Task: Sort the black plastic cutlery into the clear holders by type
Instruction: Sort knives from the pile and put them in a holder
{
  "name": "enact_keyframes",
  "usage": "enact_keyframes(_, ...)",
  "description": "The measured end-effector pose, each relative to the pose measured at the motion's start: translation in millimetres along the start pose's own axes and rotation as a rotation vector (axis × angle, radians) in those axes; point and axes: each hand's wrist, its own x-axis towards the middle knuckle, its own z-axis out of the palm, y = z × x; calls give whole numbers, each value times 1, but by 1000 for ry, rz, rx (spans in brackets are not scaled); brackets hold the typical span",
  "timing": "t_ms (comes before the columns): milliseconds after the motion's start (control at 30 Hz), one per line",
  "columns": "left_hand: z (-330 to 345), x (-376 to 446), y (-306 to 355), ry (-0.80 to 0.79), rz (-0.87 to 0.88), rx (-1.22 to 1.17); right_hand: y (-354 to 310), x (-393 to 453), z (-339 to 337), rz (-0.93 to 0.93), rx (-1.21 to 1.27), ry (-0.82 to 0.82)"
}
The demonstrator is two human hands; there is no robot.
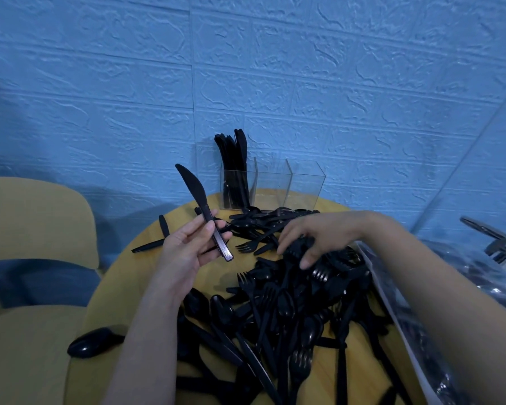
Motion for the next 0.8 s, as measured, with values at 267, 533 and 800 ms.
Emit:
enact_keyframes(267, 0, -1, 1, -2, 4, -15, -4, 26, 8, 37, -6, 215)
enact_keyframes(533, 1, 1, -2, -7, 4, -8, 6, 43, 0, 159, -6, 523)
enact_keyframes(800, 1, 1, -3, -11, 7, 1, -9, 26, 12, -1, 69, 531)
